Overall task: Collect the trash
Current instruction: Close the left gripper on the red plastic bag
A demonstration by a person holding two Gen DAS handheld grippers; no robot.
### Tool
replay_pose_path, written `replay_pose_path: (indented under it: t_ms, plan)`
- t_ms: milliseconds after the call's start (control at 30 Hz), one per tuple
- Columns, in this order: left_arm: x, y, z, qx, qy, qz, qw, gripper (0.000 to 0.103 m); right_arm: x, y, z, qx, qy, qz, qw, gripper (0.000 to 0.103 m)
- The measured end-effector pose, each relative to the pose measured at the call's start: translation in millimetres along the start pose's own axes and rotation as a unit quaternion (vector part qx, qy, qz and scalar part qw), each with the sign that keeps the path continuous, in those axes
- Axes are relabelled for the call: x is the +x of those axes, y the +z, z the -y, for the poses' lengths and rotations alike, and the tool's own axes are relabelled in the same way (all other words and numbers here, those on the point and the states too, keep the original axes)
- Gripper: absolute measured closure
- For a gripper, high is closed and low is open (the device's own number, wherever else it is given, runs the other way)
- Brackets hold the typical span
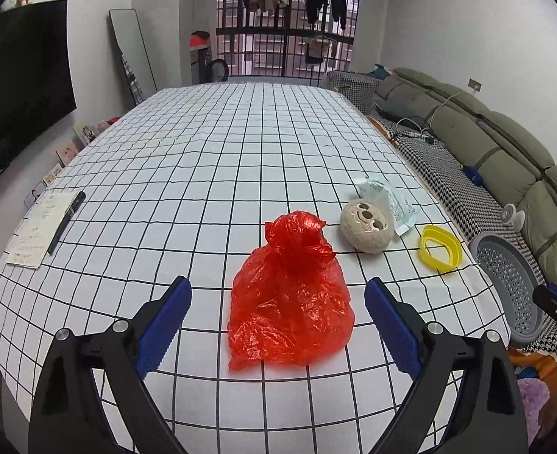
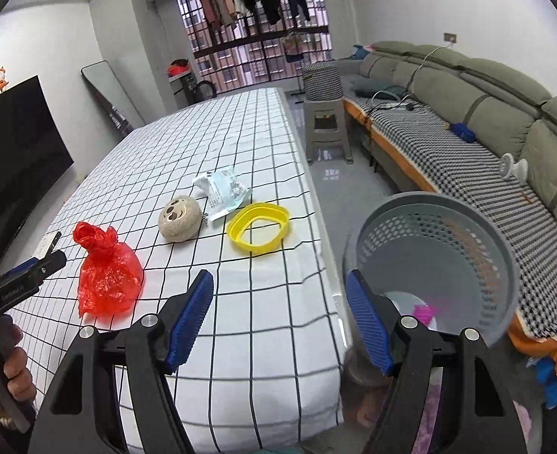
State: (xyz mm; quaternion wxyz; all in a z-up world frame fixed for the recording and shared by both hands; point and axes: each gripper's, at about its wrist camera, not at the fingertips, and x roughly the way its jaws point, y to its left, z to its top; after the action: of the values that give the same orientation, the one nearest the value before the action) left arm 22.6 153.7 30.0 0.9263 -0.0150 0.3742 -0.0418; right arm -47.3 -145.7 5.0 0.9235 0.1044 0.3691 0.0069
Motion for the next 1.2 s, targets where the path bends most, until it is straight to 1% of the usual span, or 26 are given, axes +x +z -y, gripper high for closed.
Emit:
replay_pose_path:
  t_ms: [167, 300, 367, 500, 700, 767, 833, 867, 933, 967, 1100, 1133, 1167, 1200]
  plan:
    - [16, -2, 10, -0.013, -0.007, -0.022, 0.9997, 0.012, 36, 13, 1, -0.004, 0.037, -0.02, 0.999, 0.033]
    - [35, -6, 21, -0.015, 0.003, -0.046, 0.9988, 0.011, 58, 22, 5, -0.002, 0.062, -0.03, 0.998, 0.033]
    - [46, -8, 24, -0.015, 0.015, -0.06, 0.998, 0.011, 69, 24, 5, -0.005, 0.072, -0.039, 0.997, 0.033]
    - [65, -9, 25, -0.019, 0.035, -0.077, 0.9962, 0.011, 83, 27, 7, -0.007, 0.084, -0.055, 0.995, 0.033]
    - [86, -9, 20, -0.027, 0.069, -0.083, 0.9938, 0.011, 94, 33, 6, -0.025, 0.086, -0.064, 0.994, 0.033]
    - [93, -9, 18, -0.031, 0.069, -0.087, 0.9934, 0.014, 99, 36, 4, -0.035, 0.084, -0.069, 0.993, 0.033]
    - [98, -9, 16, -0.035, 0.069, -0.09, 0.9929, 0.021, 105, 37, 1, -0.046, 0.08, -0.075, 0.993, 0.033]
    - [100, -10, 14, -0.038, 0.069, -0.093, 0.9926, 0.022, 107, 37, 0, -0.05, 0.079, -0.077, 0.993, 0.033]
    - [104, -11, 12, -0.043, 0.066, -0.096, 0.9923, 0.034, 111, 38, -2, -0.058, 0.077, -0.08, 0.992, 0.033]
    - [105, -11, 12, -0.043, 0.066, -0.096, 0.9922, 0.036, 112, 39, -2, -0.061, 0.075, -0.081, 0.992, 0.033]
    - [107, -10, 11, -0.045, 0.064, -0.092, 0.9927, 0.052, 117, 41, -1, -0.066, 0.074, -0.082, 0.992, 0.032]
    - [106, -10, 11, -0.044, 0.063, -0.09, 0.993, 0.058, 117, 42, -2, -0.067, 0.073, -0.081, 0.992, 0.03]
    - [105, -10, 11, -0.044, 0.063, -0.088, 0.9932, 0.061, 118, 43, -1, -0.069, 0.073, -0.081, 0.992, 0.029]
    - [104, -10, 11, -0.044, 0.06, -0.086, 0.9935, 0.069, 118, 44, -1, -0.072, 0.073, -0.081, 0.991, 0.028]
